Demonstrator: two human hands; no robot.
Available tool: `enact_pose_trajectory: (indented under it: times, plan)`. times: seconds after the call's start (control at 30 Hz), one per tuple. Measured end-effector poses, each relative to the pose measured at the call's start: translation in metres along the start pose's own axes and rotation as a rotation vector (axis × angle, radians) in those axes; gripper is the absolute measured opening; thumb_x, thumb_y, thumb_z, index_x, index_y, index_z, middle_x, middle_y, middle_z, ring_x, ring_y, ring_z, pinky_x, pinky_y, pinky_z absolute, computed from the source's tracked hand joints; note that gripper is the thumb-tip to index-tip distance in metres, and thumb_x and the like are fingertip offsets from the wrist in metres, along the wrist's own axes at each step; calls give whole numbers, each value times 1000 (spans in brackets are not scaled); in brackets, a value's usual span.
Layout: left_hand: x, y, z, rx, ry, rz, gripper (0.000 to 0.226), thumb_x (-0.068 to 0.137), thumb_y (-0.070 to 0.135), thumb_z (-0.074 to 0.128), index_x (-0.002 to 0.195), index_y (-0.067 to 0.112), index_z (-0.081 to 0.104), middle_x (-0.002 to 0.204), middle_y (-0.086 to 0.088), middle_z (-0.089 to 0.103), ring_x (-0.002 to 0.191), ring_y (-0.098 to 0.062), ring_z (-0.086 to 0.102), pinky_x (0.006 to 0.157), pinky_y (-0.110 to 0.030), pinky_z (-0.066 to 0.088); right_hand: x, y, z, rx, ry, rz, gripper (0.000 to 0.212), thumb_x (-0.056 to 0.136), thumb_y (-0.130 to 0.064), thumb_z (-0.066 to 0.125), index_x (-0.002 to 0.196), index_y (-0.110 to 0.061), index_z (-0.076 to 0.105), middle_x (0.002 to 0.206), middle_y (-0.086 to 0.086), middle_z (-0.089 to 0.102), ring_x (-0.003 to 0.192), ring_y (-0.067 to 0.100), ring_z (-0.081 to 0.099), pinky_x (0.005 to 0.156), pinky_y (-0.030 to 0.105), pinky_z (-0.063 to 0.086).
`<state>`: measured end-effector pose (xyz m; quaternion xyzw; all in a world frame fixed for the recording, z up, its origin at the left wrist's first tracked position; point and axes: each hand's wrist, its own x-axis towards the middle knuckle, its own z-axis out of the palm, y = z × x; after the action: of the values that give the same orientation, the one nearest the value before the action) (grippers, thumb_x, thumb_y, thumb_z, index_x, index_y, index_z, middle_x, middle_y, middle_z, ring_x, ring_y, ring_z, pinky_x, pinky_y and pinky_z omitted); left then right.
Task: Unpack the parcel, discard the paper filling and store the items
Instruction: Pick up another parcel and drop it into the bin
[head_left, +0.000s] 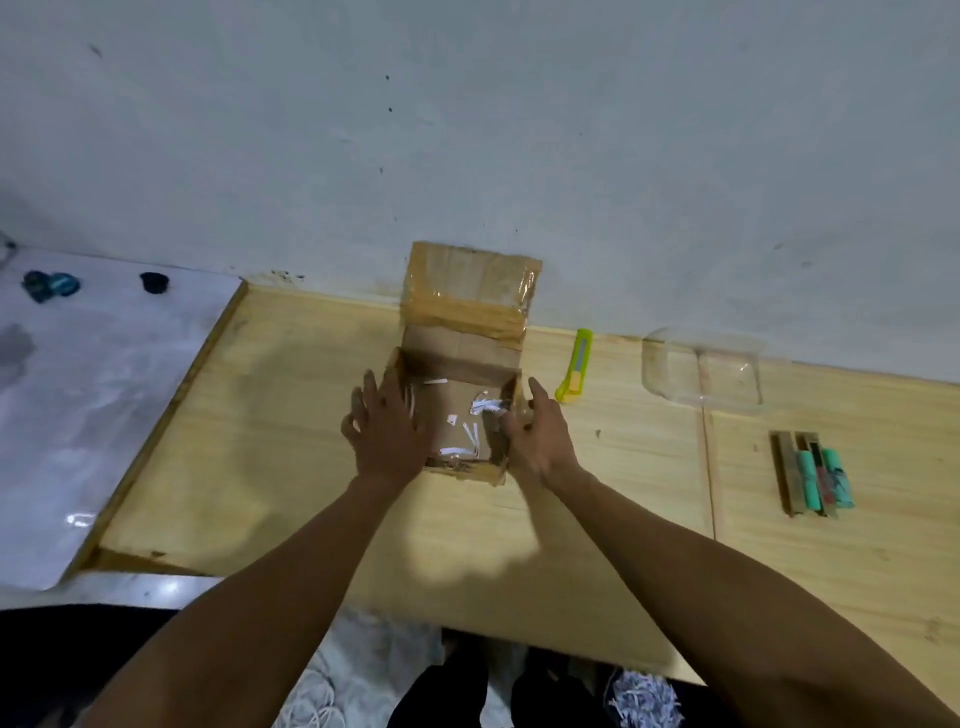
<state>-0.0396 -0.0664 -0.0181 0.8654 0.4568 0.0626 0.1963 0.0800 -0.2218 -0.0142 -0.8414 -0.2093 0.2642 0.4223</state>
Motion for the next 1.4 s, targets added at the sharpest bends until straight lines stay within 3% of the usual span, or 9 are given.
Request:
enact_pose_trajectory:
  times: [0.2,0.3,0.4,0.63,0.83,0.93,1.03,1.17,1.4]
  plan:
    - [16,-16,-10,-295,-151,-46,62,94,27,49,151,20,25,142,-16,44,125,-38,48,97,-46,41,26,-25,-7,222,-10,140,76,96,-9,51,156,-24,7,139,2,48,118,25,56,91,31,48]
    - [22,-20,-9,-319,-205,-79,54,95,27,51,146,20,35,136,-14,48,121,-36,52,91,-37,40,33,-31,-12,327,-90,171,77,93,12,38,152,-33,18,102,-7,58,79,16,64,65,36,56]
    - [22,-18,-16,-407,-168,-58,32,96,34,48,125,23,53,120,-10,60,111,-34,58,84,-34,43,34,-33,-11,452,-67,173,59,97,3,43,143,-33,36,110,9,57,71,15,65,57,32,56]
    - [34,-18,-45,-916,-354,-338,59,98,61,24,101,24,70,102,3,69,90,-12,60,80,-31,46,22,-32,-16,633,-123,217,40,97,-57,38,115,-32,64,114,-14,66,108,7,60,92,33,47]
    - [32,-33,-50,-1074,-514,-280,37,103,43,35,108,22,65,95,3,70,74,-4,67,59,-20,51,3,-21,-1,543,-131,156,25,96,-36,55,116,-26,67,131,-1,59,114,10,57,99,31,47]
    - [32,-48,-42,-1025,-553,-161,32,99,19,50,130,21,59,124,1,66,95,-9,64,74,-26,55,-2,-9,9,428,-151,104,51,91,-24,66,139,-29,49,159,-8,24,140,14,36,113,38,38]
    - [28,-60,-34,-935,-557,-59,59,93,1,52,145,28,43,140,6,56,118,-14,57,72,-23,51,-14,-4,13,359,-125,33,65,94,-16,62,149,-29,31,150,-13,36,134,12,43,112,36,39]
    - [23,-60,-30,-796,-526,-16,65,96,11,49,152,34,24,155,13,34,139,-12,38,107,-38,42,-23,-2,24,333,-76,29,68,98,-19,56,153,-33,18,146,-19,44,132,2,45,114,34,35]
    - [18,-57,-29,-712,-526,46,68,98,19,50,155,30,14,156,19,25,140,0,27,114,-26,27,-22,-2,39,281,-11,62,62,99,-31,45,150,-43,14,145,-17,47,131,11,48,112,42,38]
